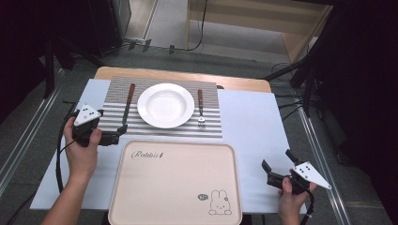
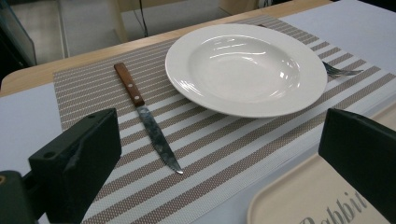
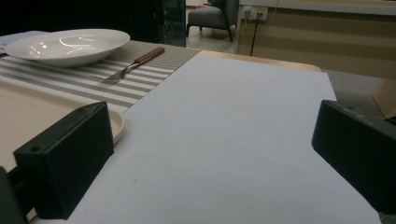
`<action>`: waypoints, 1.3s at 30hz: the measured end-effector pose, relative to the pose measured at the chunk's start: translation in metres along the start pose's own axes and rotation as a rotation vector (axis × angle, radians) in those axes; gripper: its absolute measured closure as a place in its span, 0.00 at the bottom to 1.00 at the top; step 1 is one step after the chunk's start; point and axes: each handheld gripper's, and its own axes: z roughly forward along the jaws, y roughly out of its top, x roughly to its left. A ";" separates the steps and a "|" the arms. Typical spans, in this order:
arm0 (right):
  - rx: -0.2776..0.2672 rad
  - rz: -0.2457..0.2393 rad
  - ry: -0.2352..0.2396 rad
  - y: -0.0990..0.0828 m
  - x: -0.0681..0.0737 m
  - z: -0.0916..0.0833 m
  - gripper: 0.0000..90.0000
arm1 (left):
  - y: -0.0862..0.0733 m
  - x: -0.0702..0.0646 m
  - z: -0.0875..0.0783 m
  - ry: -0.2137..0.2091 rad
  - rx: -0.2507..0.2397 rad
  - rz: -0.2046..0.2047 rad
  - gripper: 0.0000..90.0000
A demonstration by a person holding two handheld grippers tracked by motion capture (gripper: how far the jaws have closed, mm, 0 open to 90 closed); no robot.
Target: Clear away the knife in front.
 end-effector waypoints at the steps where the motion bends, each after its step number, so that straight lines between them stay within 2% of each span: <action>1: 0.000 0.000 0.002 0.000 0.000 0.000 0.00 | 0.004 0.001 0.004 -0.005 0.013 0.002 0.00; 6: 0.004 -0.001 0.000 0.000 0.000 0.000 0.00 | 0.011 0.005 0.015 -0.014 0.042 -0.011 0.00; 13: 0.006 -0.002 0.001 0.000 0.001 0.001 0.00 | 0.022 0.013 0.031 -0.001 0.084 -0.019 0.00; 17: 0.007 -0.004 0.001 0.000 0.001 0.001 0.00 | 0.026 0.021 0.041 0.004 0.129 -0.037 0.00; 21: 0.007 -0.003 0.002 0.000 0.001 0.001 0.00 | 0.030 0.027 0.050 0.011 0.159 -0.028 0.00; 26: 0.007 -0.003 0.002 0.000 0.001 0.001 0.00 | 0.034 0.034 0.063 0.022 0.219 -0.025 0.00; 31: 0.008 -0.010 0.001 0.000 0.001 0.001 0.00 | 0.039 0.042 0.075 -0.003 0.256 -0.042 0.00; 34: 0.009 -0.010 0.001 0.000 0.001 0.002 0.00 | 0.042 0.046 0.083 0.009 0.294 -0.033 0.00; 35: 0.010 -0.008 0.001 0.000 0.001 0.002 0.00 | 0.044 0.047 0.085 0.023 0.300 -0.032 0.02; 36: 0.012 -0.010 0.000 0.000 0.001 0.002 0.00 | 0.045 0.049 0.087 0.033 0.295 -0.042 0.10; 37: 0.012 -0.010 0.000 0.000 0.001 0.002 0.00 | 0.046 0.051 0.088 0.023 0.291 -0.054 0.17; 39: 0.013 -0.011 0.000 0.000 0.001 0.002 0.00 | 0.048 0.055 0.093 0.022 0.301 -0.072 0.16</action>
